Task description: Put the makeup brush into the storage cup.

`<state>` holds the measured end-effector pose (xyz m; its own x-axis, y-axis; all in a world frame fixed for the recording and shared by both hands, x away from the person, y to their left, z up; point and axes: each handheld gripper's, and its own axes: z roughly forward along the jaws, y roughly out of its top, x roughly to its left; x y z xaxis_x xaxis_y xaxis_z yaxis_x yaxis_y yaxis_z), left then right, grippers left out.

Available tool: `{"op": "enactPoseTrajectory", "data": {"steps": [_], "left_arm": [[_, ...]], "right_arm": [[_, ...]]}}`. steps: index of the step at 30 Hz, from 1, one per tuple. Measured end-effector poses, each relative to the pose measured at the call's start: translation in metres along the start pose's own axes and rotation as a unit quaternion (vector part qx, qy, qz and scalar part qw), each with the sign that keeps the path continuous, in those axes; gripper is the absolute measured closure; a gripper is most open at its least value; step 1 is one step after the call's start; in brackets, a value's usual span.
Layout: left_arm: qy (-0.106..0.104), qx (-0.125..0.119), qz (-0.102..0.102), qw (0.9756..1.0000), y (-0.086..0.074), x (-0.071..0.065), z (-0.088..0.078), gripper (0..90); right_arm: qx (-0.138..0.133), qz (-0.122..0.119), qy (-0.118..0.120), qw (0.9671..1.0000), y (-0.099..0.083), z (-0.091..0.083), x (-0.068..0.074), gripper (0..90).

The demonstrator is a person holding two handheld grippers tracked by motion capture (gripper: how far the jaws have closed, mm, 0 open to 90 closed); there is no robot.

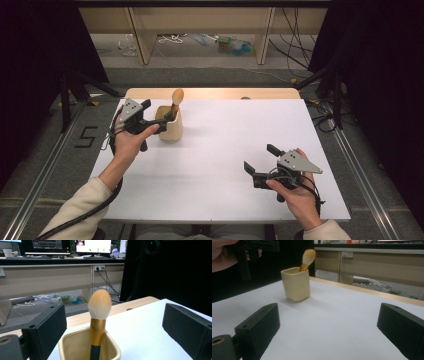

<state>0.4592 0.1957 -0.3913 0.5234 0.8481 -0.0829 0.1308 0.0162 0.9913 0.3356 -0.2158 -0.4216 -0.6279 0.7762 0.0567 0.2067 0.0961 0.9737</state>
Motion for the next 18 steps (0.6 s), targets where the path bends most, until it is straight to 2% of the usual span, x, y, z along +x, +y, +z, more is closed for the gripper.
{"op": "enactPoseTrajectory", "data": {"steps": [7,12,13,18], "left_arm": [[-0.016,-0.005,0.006,0.9998,0.001,-0.009,-0.01,4.7],[-0.026,-0.003,0.016,0.9995,0.0,-0.013,-0.022,4.6],[-0.027,-0.004,0.011,0.9996,0.0,-0.014,-0.025,4.6],[-0.033,-0.005,0.016,0.9993,-0.002,-0.015,-0.038,4.4]], "right_arm": [[0.002,0.0,0.0,1.0,0.0,0.0,0.0,5.2],[0.002,-0.001,-0.001,1.0,0.0,0.0,0.0,5.2],[0.002,-0.001,-0.001,1.0,0.0,0.0,0.0,5.2],[0.002,-0.002,0.0,1.0,0.0,0.0,0.0,5.2]]}}
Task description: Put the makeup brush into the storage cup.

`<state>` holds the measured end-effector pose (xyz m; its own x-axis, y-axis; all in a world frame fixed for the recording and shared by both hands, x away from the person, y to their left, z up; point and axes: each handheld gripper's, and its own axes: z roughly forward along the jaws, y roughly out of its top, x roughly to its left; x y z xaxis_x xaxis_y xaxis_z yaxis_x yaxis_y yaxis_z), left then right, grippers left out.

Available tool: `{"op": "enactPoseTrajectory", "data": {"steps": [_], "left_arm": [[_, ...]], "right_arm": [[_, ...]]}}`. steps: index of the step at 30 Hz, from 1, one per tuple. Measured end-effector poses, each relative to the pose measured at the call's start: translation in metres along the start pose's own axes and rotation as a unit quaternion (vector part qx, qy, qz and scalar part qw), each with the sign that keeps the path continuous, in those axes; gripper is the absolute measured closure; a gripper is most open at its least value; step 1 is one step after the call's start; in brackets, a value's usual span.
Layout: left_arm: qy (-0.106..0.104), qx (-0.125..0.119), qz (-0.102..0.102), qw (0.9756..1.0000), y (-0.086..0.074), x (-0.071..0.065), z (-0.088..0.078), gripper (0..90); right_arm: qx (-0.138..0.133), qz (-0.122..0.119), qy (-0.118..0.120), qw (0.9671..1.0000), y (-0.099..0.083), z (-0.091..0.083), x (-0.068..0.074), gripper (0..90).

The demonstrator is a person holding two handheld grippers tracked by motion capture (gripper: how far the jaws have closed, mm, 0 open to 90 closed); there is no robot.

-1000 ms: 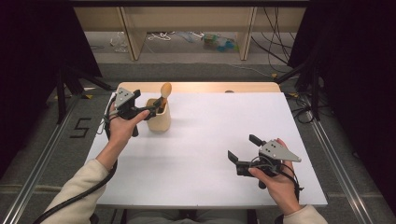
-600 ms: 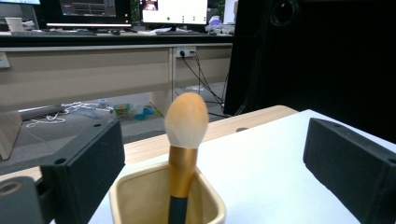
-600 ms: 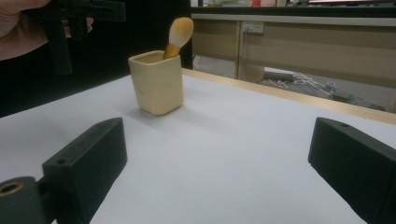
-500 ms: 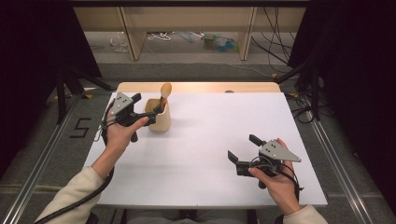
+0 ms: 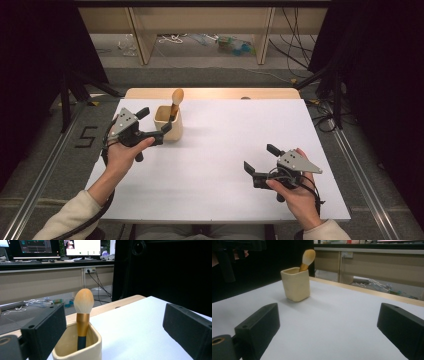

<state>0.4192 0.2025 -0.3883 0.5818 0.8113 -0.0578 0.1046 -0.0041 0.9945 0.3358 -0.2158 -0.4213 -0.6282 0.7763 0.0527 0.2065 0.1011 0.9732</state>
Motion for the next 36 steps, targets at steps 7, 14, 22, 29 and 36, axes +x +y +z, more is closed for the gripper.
{"op": "enactPoseTrajectory", "data": {"steps": [7,14,22,29,36], "left_arm": [[-0.001,-0.003,0.002,1.0,-0.001,0.001,-0.016,4.3],[-0.009,-0.005,0.003,0.9999,-0.003,0.002,-0.039,3.8],[-0.015,-0.005,0.009,0.9998,-0.005,0.004,-0.059,3.3],[-0.061,-0.009,0.118,0.9911,-0.005,0.01,-0.065,3.0],[-0.05,-0.011,0.103,0.9934,-0.012,0.005,-0.075,3.0]], "right_arm": [[-0.004,0.0,0.0,1.0,0.0,0.001,0.0,5.2],[0.005,-0.002,-0.002,1.0,0.0,0.0,0.0,5.2],[0.0,-0.004,-0.004,1.0,0.0,0.001,0.0,5.2],[-0.002,-0.004,-0.003,1.0,0.0,0.001,0.001,5.2],[-0.001,-0.003,0.0,1.0,0.0,0.0,0.0,5.2]]}}
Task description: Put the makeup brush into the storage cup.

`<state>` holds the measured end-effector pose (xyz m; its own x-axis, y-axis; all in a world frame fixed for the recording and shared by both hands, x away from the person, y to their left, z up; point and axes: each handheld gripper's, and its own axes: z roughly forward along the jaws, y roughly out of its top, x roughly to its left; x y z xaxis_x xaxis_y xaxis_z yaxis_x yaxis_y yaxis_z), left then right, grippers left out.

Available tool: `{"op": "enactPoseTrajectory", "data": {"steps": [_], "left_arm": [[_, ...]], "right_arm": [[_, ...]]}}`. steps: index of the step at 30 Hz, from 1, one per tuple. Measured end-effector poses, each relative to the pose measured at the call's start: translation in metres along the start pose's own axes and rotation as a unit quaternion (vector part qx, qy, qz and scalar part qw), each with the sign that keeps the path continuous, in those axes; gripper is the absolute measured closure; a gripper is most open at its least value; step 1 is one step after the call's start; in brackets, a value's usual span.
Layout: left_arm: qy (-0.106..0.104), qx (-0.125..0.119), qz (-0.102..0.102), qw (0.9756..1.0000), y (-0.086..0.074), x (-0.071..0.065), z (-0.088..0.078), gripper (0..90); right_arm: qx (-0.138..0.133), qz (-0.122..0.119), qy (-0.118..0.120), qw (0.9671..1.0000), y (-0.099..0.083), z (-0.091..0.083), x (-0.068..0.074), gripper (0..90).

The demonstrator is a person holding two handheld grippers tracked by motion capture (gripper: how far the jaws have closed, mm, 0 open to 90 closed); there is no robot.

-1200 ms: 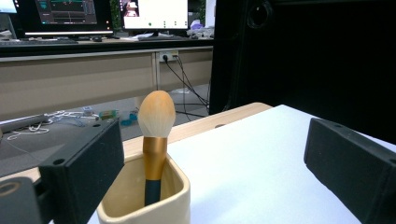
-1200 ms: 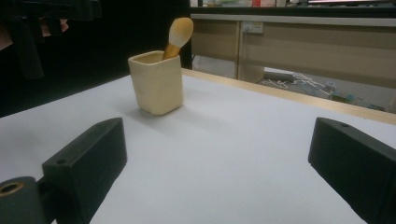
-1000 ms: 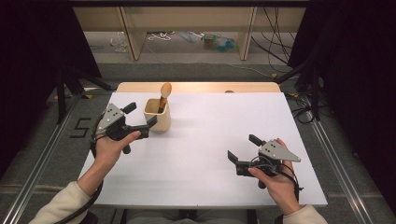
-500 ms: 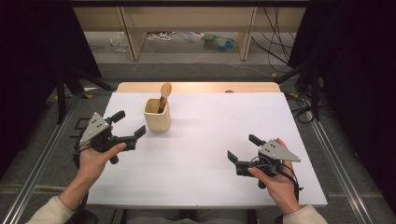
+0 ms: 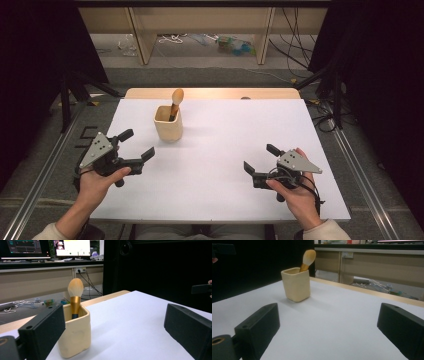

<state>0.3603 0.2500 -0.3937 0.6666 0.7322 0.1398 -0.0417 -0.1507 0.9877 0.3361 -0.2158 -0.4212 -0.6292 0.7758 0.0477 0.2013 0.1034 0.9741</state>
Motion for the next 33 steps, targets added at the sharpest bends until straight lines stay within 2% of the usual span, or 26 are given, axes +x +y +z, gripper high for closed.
{"op": "enactPoseTrajectory", "data": {"steps": [2,3,15,19,22,29,31,33], "left_arm": [[0.001,0.0,0.001,1.0,-0.001,-0.002,-0.002,3.0],[0.0,0.002,0.002,1.0,-0.002,-0.002,-0.003,3.0],[0.005,0.017,0.011,0.9998,-0.014,-0.004,-0.015,3.0],[0.004,0.023,0.02,0.9995,-0.018,-0.005,-0.015,3.1],[0.003,0.033,0.026,0.9991,-0.021,-0.006,-0.015,3.3],[-0.005,0.03,0.03,0.9991,-0.022,-0.008,-0.011,3.3],[-0.001,0.037,0.033,0.9988,-0.022,-0.007,-0.011,3.3],[-0.003,0.033,0.033,0.9989,-0.023,-0.007,-0.01,3.3]], "right_arm": [[-0.001,0.001,0.0,1.0,0.0,0.0,0.0,5.2],[-0.012,-0.016,-0.003,0.9998,0.0,0.001,-0.002,5.2],[-0.01,-0.017,-0.003,0.9998,0.0,0.0,-0.002,5.2],[-0.011,-0.018,-0.002,0.9998,0.0,0.0,-0.002,5.2],[-0.015,-0.017,-0.001,0.9997,0.0,0.001,-0.002,5.2],[-0.01,-0.017,-0.001,0.9998,0.0,0.001,-0.003,5.3],[-0.013,-0.016,0.0,0.9998,-0.001,0.001,-0.003,5.2],[0.001,-0.002,0.002,1.0,0.0,0.0,-0.002,5.3]]}}
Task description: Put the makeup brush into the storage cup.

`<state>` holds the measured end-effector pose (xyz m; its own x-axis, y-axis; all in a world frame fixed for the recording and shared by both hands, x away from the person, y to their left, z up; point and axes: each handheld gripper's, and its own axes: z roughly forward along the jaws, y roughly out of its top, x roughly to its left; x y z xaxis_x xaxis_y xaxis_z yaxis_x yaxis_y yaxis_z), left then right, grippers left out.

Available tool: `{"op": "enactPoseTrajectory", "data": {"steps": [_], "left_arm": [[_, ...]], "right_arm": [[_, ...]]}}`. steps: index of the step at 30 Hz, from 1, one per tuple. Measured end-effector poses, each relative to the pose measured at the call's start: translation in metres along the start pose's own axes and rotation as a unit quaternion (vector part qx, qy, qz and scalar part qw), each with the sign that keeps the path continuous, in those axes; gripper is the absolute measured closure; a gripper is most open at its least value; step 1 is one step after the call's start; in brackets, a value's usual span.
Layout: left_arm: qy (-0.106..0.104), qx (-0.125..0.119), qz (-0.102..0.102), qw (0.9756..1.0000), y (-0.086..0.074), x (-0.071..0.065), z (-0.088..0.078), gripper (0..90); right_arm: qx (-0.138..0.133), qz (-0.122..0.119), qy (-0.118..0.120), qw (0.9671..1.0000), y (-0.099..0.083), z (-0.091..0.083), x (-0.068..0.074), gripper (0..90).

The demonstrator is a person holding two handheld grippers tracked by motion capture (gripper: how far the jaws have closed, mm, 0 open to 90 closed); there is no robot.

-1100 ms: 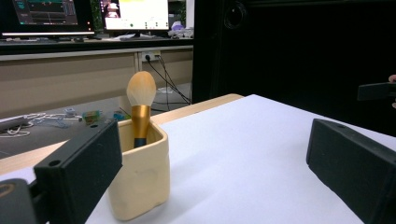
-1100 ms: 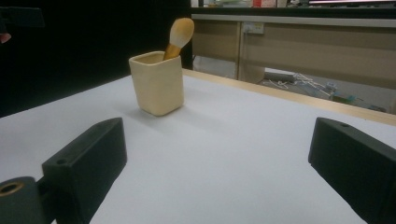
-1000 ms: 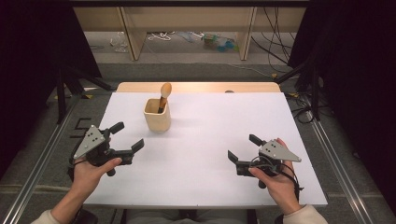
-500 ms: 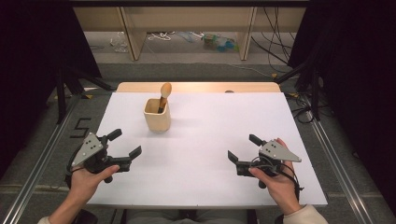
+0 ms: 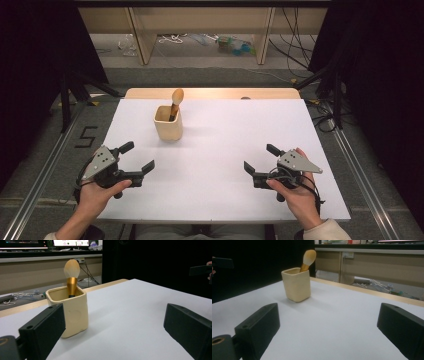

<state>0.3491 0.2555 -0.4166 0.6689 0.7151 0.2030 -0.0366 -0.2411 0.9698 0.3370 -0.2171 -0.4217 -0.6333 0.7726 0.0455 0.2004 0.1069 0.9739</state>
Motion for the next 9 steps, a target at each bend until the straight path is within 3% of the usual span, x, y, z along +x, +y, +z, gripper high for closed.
{"op": "enactPoseTrajectory", "data": {"steps": [9], "left_arm": [[0.002,0.008,0.004,1.0,-0.0007,0.0002,0.0,3.5]], "right_arm": [[-0.004,0.001,0.001,1.0,-0.0002,0.0004,-0.0003,5.3]]}}
